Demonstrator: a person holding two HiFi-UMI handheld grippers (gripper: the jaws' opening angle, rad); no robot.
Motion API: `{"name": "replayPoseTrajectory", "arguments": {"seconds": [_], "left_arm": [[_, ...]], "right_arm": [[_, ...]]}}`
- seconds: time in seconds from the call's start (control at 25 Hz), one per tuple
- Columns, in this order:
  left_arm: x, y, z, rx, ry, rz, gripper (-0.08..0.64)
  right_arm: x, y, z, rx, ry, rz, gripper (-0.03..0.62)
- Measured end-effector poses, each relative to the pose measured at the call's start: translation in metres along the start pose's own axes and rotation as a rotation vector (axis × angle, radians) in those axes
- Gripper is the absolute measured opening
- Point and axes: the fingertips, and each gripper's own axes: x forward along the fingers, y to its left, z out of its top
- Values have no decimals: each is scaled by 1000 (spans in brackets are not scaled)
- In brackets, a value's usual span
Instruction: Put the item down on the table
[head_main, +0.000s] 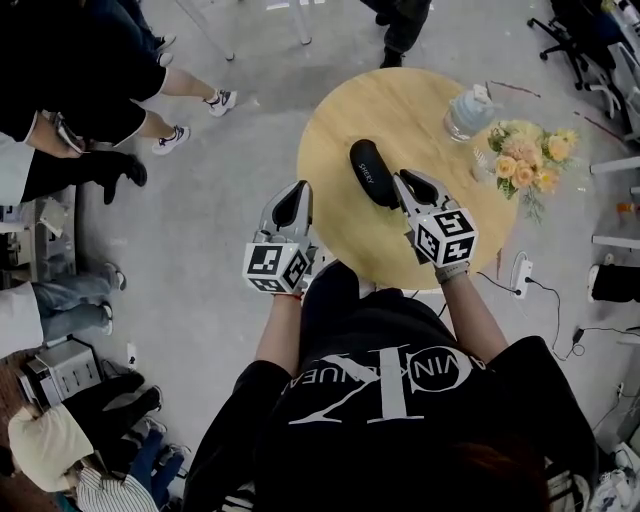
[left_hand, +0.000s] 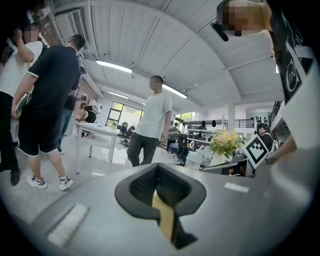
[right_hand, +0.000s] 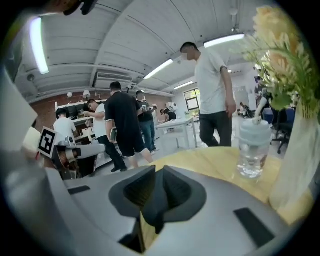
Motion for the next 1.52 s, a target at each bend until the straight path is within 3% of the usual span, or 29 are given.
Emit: {"name": "replayPoseTrajectory", "arguments": {"seconds": [0.24, 0.92, 1.52], "left_arm": [[1, -5, 13, 12, -34, 0, 11], [-18, 5, 72, 59, -172, 61, 11], [-42, 15, 106, 80, -241, 103, 12]], "right_arm": [[-14, 5, 31, -95, -73, 16, 40], [-40, 14, 96, -187, -217, 26, 35], [-49, 30, 126, -239, -283, 42, 34]]}}
